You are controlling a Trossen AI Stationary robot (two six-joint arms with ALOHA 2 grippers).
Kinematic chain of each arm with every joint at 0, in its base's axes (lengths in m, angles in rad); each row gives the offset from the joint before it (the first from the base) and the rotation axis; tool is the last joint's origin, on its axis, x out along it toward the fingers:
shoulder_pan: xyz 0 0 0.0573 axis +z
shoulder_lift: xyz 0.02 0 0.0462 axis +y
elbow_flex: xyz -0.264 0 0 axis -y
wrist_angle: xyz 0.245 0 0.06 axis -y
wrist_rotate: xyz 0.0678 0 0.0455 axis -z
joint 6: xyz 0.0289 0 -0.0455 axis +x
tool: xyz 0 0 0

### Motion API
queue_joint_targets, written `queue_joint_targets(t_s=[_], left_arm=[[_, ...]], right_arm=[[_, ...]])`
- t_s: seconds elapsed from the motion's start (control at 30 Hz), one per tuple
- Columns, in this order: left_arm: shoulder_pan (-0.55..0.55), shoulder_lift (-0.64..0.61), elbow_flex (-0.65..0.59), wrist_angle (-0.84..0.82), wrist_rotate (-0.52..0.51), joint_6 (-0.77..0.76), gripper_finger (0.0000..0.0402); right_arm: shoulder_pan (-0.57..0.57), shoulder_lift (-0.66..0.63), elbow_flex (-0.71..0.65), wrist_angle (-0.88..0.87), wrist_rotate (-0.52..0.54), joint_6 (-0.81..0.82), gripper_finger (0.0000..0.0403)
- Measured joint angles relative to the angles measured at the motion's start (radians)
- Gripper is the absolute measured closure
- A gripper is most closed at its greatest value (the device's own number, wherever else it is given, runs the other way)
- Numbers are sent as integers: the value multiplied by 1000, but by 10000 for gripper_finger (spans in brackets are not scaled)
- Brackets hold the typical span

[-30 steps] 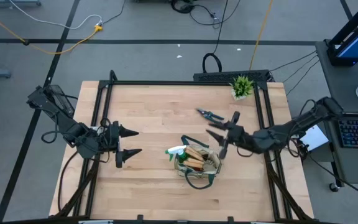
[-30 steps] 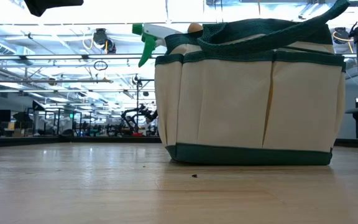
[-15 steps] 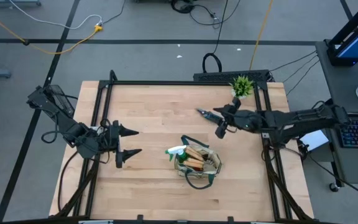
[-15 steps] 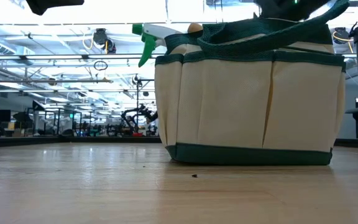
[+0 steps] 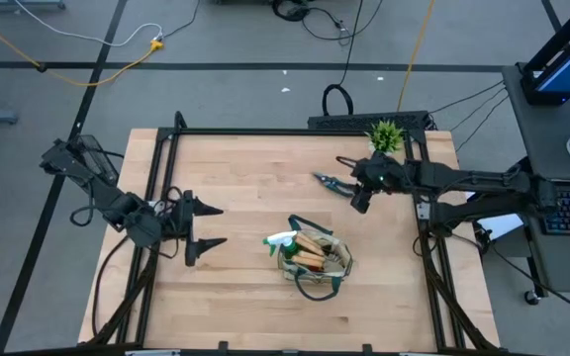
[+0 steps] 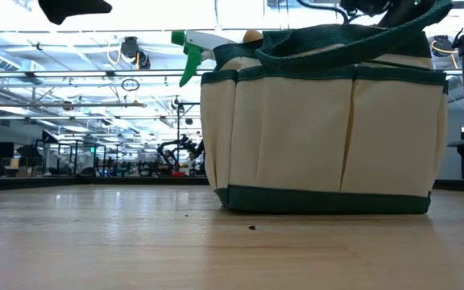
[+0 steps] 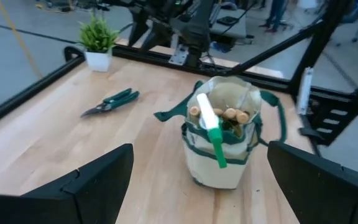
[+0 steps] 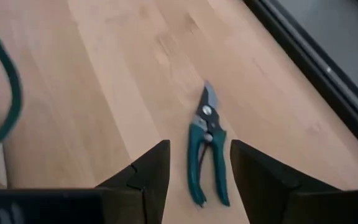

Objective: Pick & Place Garden tools in Gardening bag
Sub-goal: Put the green shear scissors into the gardening bag

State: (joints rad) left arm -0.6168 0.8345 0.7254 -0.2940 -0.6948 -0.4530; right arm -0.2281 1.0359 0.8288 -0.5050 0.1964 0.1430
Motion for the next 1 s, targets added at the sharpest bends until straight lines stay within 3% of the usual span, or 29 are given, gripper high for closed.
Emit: queue_joint_targets(t_s=[0.27, 0.7, 1.0], left_arm=[[100, -92, -150, 160, 152, 61, 27], [115, -309, -422, 347, 155, 57, 27], [115, -360, -547, 462, 154, 25, 27]], right_arm=[[-101, 41, 0, -19, -94, -36, 240], [-166, 212, 0, -39, -230, -113, 240], [-165, 349, 0, 29, -280, -206, 240]])
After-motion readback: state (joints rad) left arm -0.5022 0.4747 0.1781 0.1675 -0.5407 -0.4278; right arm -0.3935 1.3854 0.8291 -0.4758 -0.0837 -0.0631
